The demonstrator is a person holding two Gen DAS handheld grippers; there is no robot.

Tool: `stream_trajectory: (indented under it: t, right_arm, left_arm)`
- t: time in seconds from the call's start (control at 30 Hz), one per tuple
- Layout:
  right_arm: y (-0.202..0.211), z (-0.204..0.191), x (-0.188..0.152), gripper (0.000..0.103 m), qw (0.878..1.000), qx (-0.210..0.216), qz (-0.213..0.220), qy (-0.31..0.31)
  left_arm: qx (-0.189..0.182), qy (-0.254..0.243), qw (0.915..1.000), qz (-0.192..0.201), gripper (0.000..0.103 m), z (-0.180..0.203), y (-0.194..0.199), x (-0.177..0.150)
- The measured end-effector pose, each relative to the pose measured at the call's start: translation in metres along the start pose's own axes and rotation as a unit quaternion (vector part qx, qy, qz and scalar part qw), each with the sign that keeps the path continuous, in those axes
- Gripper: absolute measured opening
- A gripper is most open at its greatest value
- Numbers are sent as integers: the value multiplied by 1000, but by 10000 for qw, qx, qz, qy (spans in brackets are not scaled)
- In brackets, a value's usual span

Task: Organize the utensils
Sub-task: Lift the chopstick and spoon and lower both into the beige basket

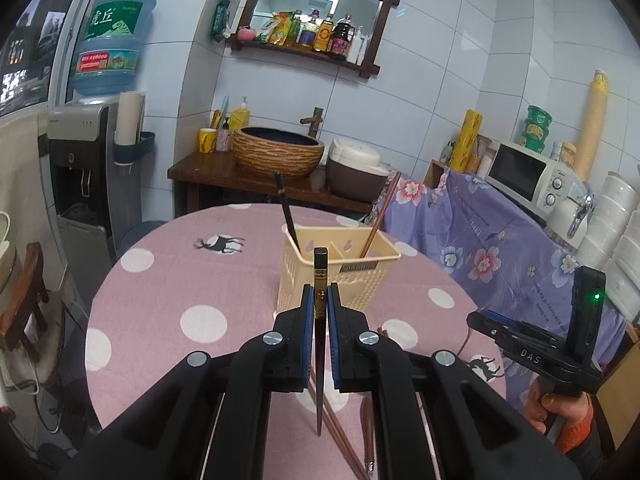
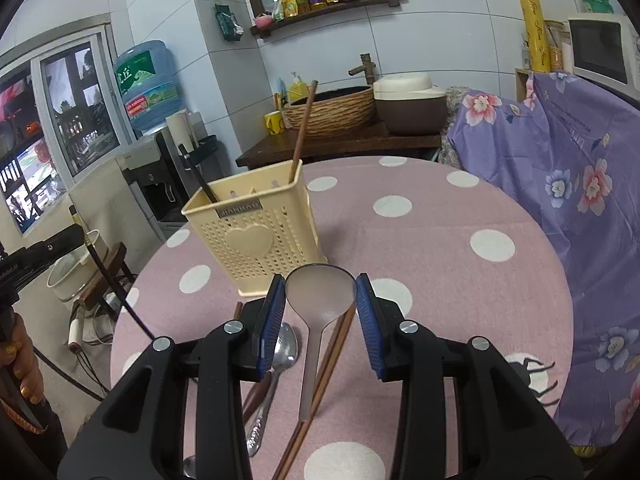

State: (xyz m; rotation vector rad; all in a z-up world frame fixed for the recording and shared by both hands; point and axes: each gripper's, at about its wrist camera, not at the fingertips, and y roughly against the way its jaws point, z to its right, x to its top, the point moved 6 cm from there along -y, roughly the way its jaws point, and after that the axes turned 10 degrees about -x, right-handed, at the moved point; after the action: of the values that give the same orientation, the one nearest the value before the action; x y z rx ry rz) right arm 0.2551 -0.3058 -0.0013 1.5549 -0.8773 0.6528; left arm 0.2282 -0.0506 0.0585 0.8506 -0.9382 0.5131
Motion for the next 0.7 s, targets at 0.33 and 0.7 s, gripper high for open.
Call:
stream_trajectory:
  t: [0.33, 0.7]
  right_arm:
    - [18, -39, 129, 37, 9953, 170, 936, 177]
    - [-32, -69, 169, 37, 9877, -494, 1397, 490]
  left_arm:
    - [-158, -536, 9965, 622, 8, 35, 5, 114]
    - [396, -553, 9938, 881, 8, 20, -51, 151]
